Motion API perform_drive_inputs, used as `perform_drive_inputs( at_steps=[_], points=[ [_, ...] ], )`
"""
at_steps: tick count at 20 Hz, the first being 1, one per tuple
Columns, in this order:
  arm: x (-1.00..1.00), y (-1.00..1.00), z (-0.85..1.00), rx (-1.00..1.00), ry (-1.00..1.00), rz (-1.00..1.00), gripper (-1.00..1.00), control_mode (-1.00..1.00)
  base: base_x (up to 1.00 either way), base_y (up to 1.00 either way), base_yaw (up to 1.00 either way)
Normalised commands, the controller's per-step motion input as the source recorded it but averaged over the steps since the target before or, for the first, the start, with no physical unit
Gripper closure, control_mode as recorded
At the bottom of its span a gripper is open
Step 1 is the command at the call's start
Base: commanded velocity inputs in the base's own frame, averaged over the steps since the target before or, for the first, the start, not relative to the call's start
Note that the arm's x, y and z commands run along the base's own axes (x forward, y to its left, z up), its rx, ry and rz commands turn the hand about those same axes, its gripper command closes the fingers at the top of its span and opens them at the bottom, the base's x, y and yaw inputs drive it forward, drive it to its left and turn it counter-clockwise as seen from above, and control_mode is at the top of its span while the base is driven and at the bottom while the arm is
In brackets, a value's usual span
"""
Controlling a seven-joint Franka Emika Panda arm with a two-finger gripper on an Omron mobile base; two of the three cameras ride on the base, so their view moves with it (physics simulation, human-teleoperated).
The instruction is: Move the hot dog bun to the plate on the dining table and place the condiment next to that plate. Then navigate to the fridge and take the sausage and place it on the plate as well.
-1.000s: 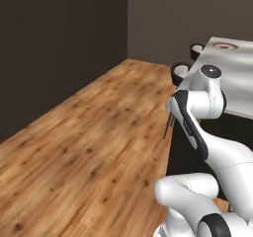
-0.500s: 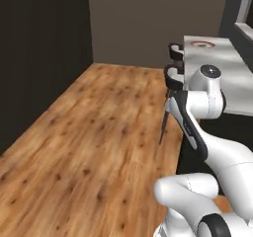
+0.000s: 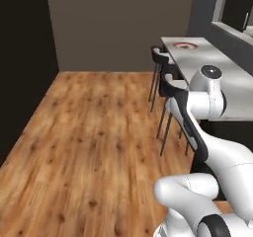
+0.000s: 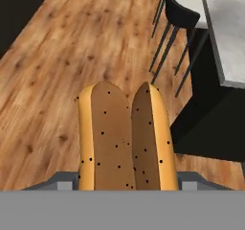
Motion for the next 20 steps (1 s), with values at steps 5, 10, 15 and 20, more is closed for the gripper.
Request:
perform_drive_inputs(
  at_steps=[5, 10, 15, 20],
  points=[
    [0.00, 0.00, 0.00, 0.00, 0.00, 0.00, 1.00, 1.00, 1.00, 0.83, -0.39],
    [0.00, 0.00, 0.00, 0.00, 0.00, 0.00, 1.00, 1.00, 1.00, 0.84, -0.38],
    [0.00, 0.00, 0.00, 0.00, 0.00, 0.00, 1.00, 1.00, 0.99, 0.83, -0.39],
    [0.00, 0.00, 0.00, 0.00, 0.00, 0.00, 1.00, 1.00, 1.00, 0.82, -0.38]
  ],
)
